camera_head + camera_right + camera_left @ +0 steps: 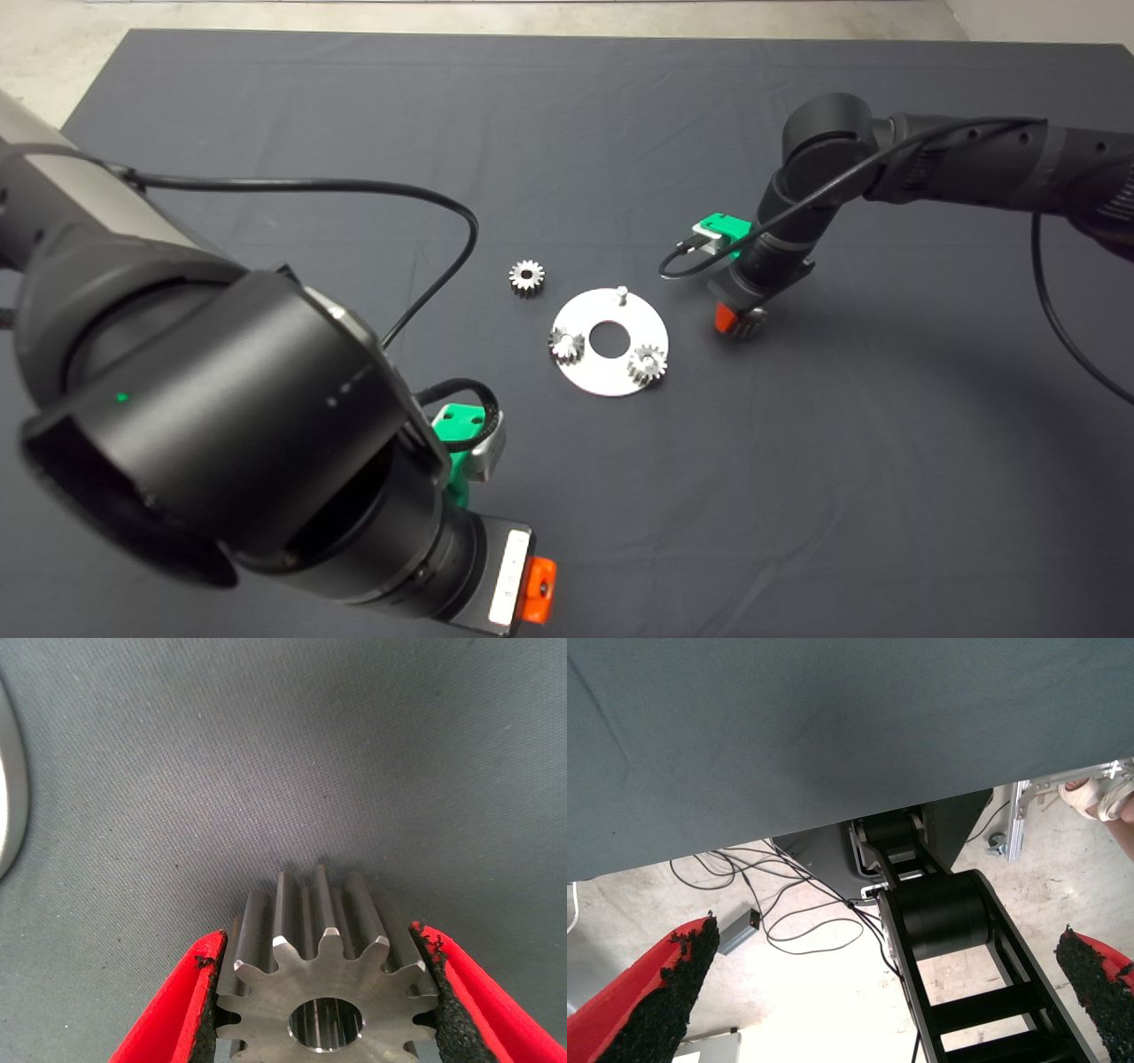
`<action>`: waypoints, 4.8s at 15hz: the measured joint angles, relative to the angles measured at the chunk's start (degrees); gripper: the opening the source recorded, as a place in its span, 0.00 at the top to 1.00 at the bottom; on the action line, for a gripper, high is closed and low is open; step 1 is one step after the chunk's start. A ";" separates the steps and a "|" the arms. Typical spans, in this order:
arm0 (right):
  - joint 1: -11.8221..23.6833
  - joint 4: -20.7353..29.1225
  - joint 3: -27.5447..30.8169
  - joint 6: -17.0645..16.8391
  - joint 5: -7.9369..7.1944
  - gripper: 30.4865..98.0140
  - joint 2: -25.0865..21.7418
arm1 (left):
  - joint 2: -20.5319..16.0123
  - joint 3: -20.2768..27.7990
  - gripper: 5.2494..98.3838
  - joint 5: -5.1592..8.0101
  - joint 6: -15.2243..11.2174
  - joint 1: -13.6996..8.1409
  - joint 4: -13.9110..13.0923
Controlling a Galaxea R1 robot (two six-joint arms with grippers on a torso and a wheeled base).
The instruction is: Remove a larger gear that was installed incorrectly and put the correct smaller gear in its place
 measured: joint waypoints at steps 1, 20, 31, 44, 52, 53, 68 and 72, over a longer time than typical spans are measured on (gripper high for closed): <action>0.04 0.00 0.00 0.00 0.02 0.71 -0.17 | 0.00 0.00 0.00 -0.02 0.00 0.00 0.02; 0.08 0.00 0.03 -0.05 -0.15 0.59 -0.45 | 0.00 0.00 0.00 0.00 0.00 0.00 0.02; 0.35 0.02 0.24 -0.05 -0.15 0.38 -0.47 | 0.00 0.00 0.00 0.00 0.00 0.00 0.02; 12.19 9.62 10.77 3.56 -0.43 0.29 -11.85 | -0.02 -1.39 0.00 0.06 0.05 0.00 -0.15; 18.64 19.43 39.78 21.10 -0.44 0.29 -19.07 | -0.16 -12.37 0.00 0.48 11.16 0.00 0.22; 18.97 20.22 41.49 22.16 -0.39 0.29 -19.25 | -0.18 -13.36 0.00 0.66 11.54 0.00 0.57; 19.90 23.03 52.64 30.71 -0.48 0.29 -24.87 | -0.33 -25.72 0.00 2.51 26.89 0.86 15.07; 19.93 23.44 54.96 31.16 -0.49 0.29 -27.23 | -0.38 -33.06 0.00 1.38 32.86 2.88 17.52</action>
